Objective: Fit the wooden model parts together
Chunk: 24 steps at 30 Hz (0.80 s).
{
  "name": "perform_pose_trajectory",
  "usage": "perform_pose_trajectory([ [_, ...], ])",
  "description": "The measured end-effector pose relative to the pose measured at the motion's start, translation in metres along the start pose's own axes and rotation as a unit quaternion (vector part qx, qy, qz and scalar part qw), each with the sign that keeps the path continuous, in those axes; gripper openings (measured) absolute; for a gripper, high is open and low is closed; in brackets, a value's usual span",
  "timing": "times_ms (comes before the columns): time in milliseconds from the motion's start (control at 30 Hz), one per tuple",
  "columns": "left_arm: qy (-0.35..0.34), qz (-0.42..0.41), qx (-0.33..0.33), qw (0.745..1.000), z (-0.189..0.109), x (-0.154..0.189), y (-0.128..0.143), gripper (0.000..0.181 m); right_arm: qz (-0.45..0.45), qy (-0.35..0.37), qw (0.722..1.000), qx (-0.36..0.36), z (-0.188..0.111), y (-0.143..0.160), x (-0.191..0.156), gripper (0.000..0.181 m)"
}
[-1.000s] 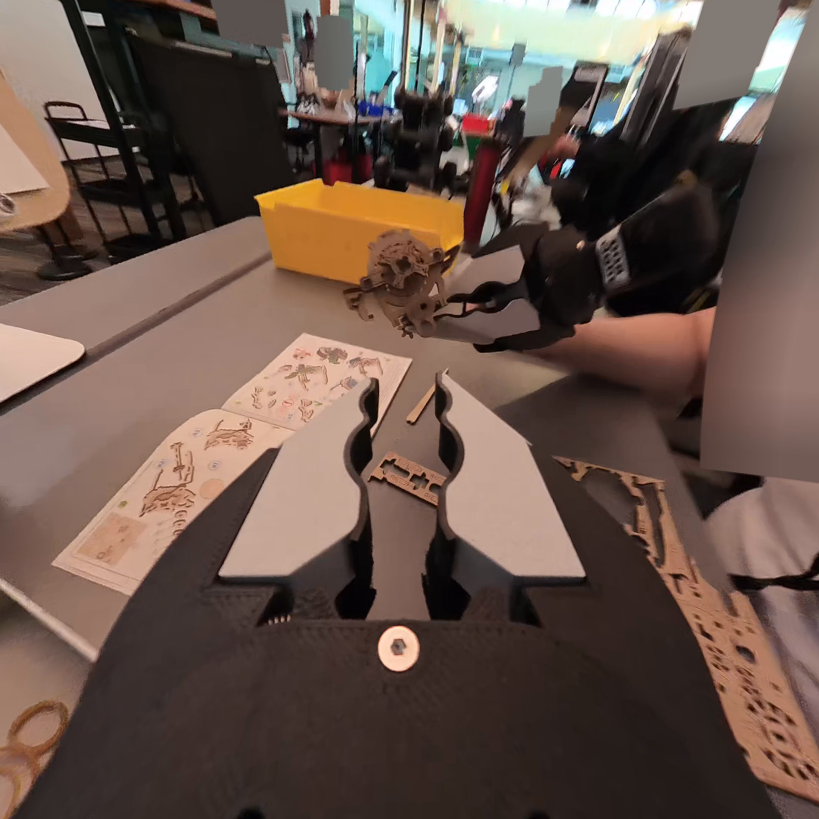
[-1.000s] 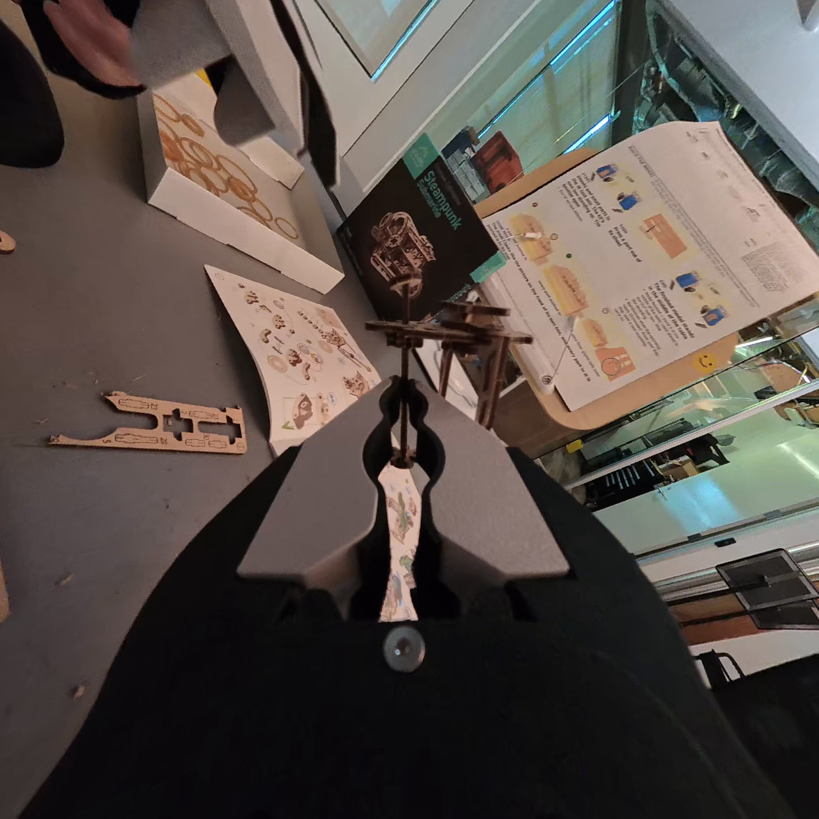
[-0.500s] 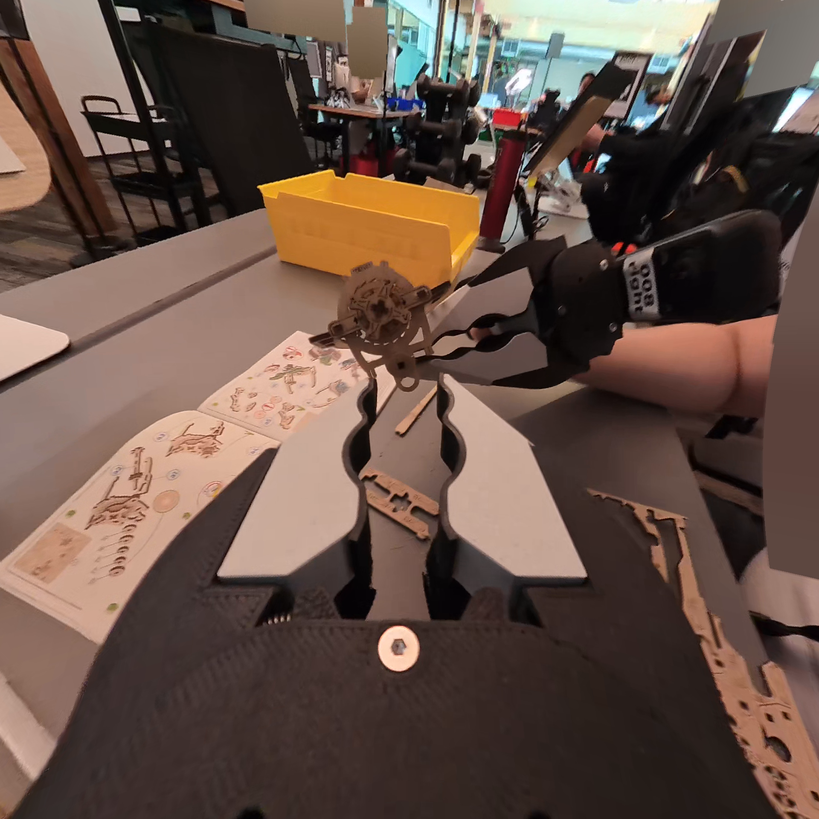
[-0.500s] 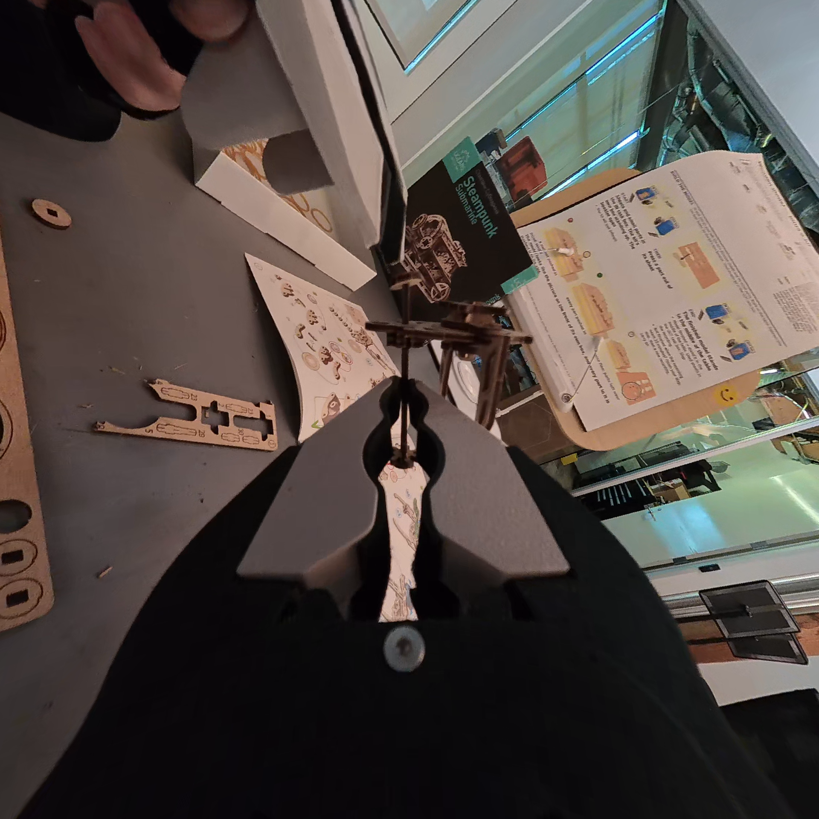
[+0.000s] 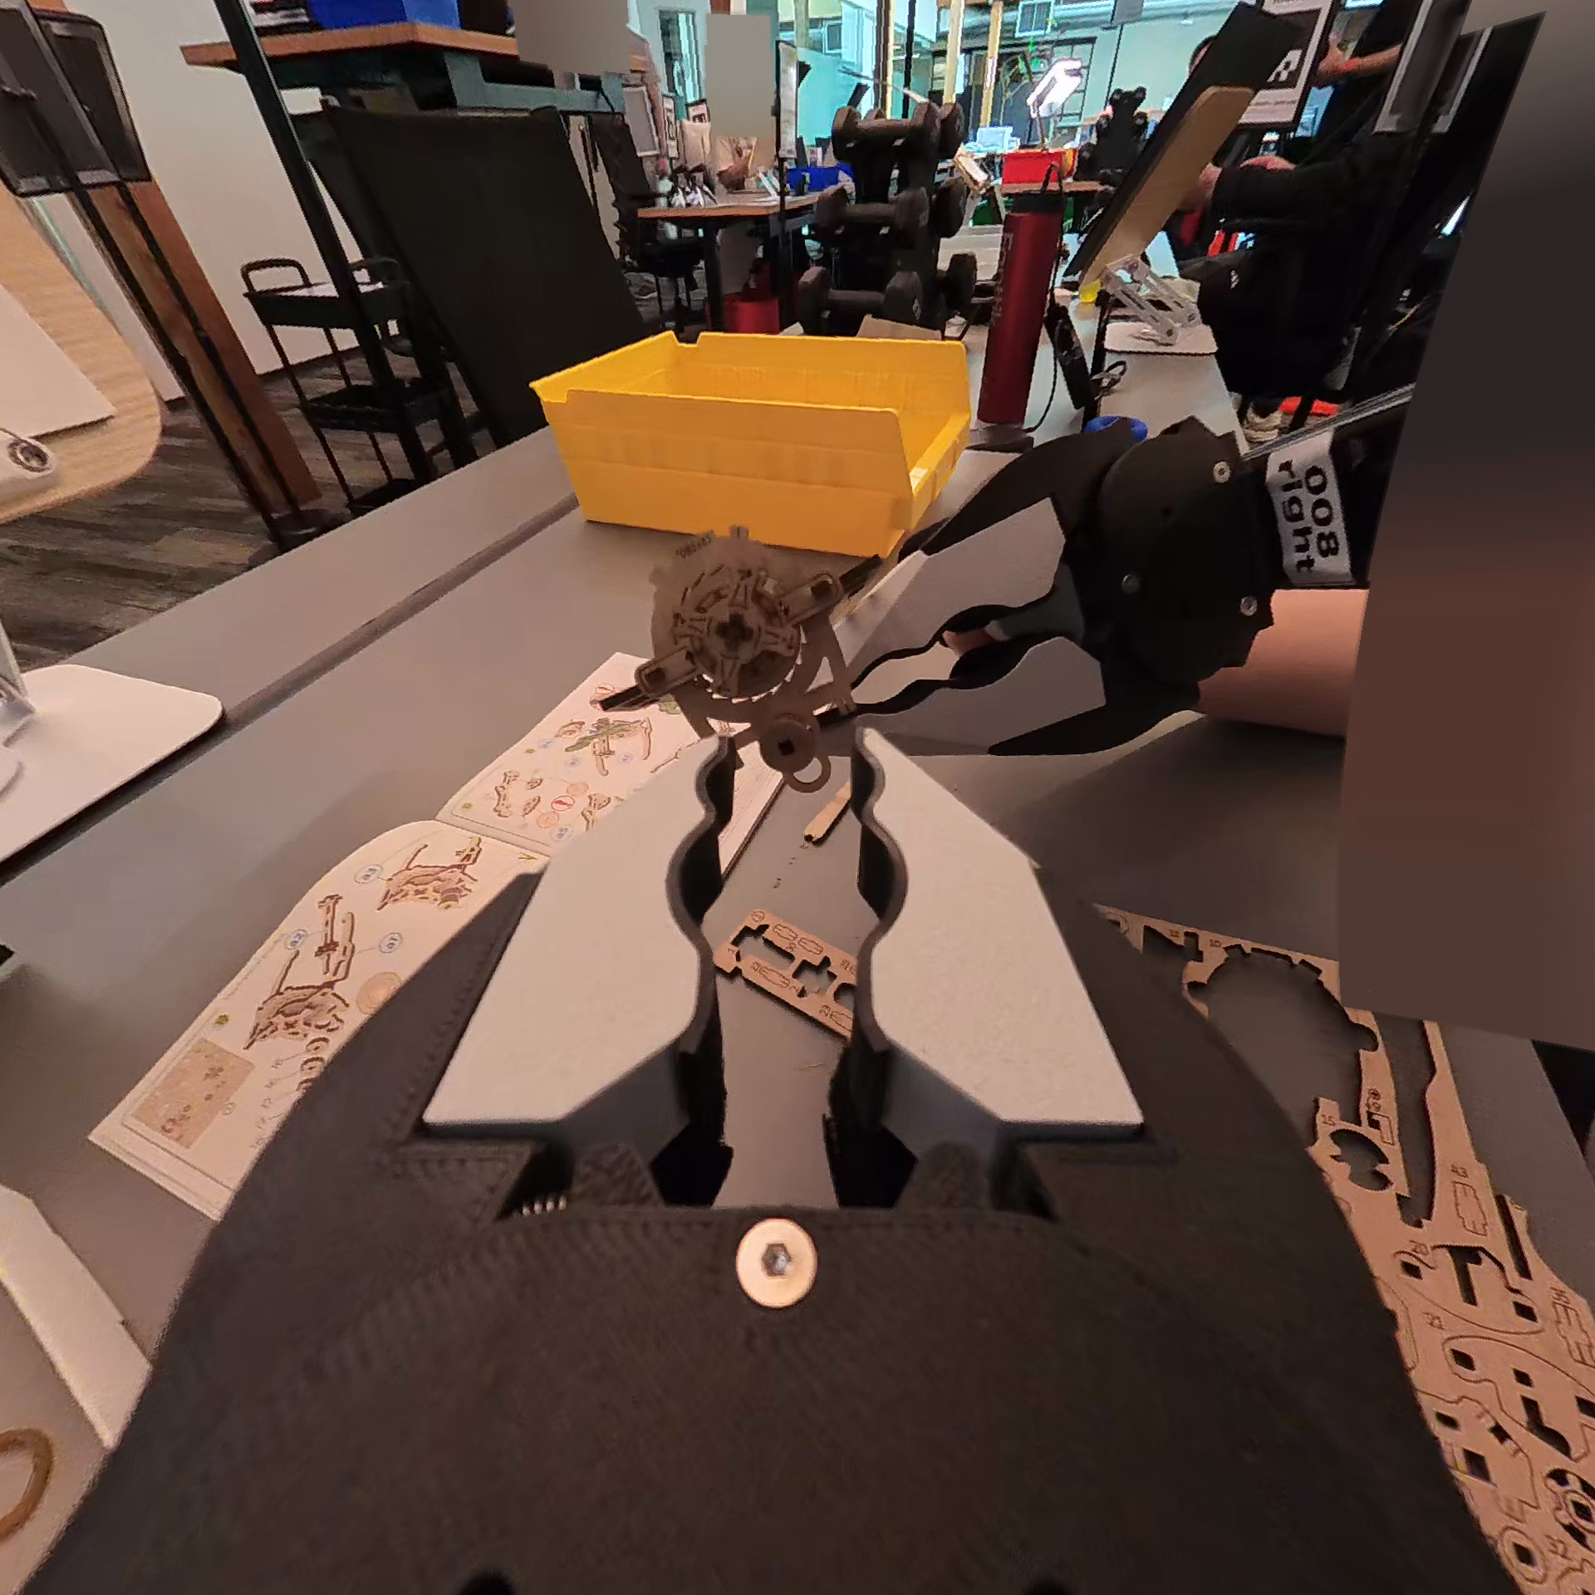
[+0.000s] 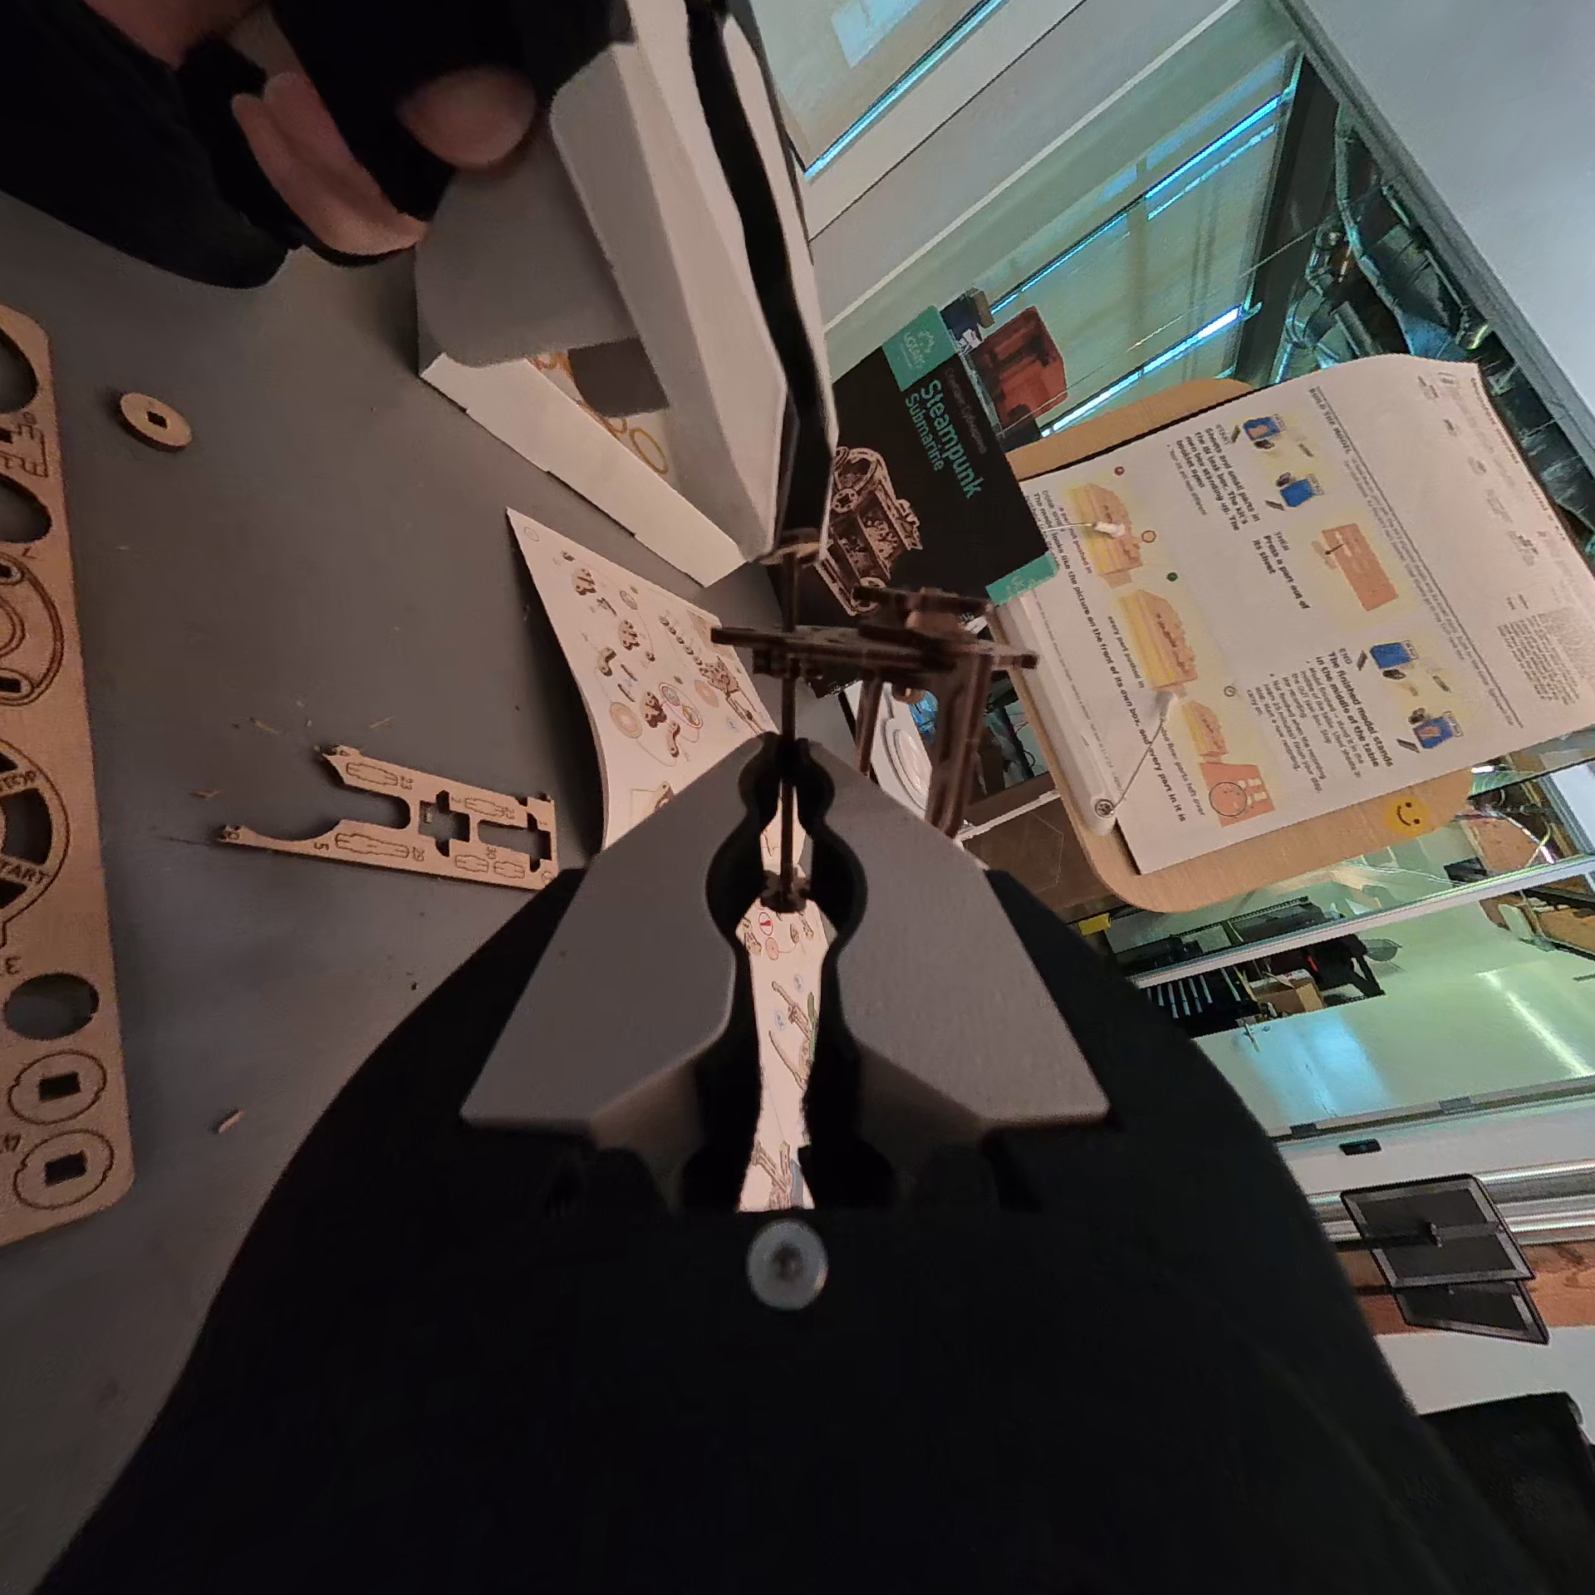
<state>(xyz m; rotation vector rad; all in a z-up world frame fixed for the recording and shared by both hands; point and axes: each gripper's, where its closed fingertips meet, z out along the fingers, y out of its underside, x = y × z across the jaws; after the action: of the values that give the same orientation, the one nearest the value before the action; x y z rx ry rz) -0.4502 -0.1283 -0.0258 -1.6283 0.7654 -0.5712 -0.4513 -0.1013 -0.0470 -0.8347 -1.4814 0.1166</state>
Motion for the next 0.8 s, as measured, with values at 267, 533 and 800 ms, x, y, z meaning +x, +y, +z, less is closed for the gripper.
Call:
perform_pose_trajectory([
  [267,0.000,0.003,-0.002,1.000,-0.003,-0.001,0.001,0.016,-0.003,0.000,1.000,0.001,0.000,-0.001,-0.001,0.001],
  [533,-0.001,-0.007,-0.016,1.000,-0.003,-0.004,0.006,0.010,-0.029,0.005,1.000,-0.004,0.000,0.000,-0.001,0.000],
  [800,0.005,-0.033,-0.072,0.997,0.001,-0.008,0.025,0.010,-0.125,0.001,0.992,-0.036,0.002,0.009,-0.008,0.000],
])
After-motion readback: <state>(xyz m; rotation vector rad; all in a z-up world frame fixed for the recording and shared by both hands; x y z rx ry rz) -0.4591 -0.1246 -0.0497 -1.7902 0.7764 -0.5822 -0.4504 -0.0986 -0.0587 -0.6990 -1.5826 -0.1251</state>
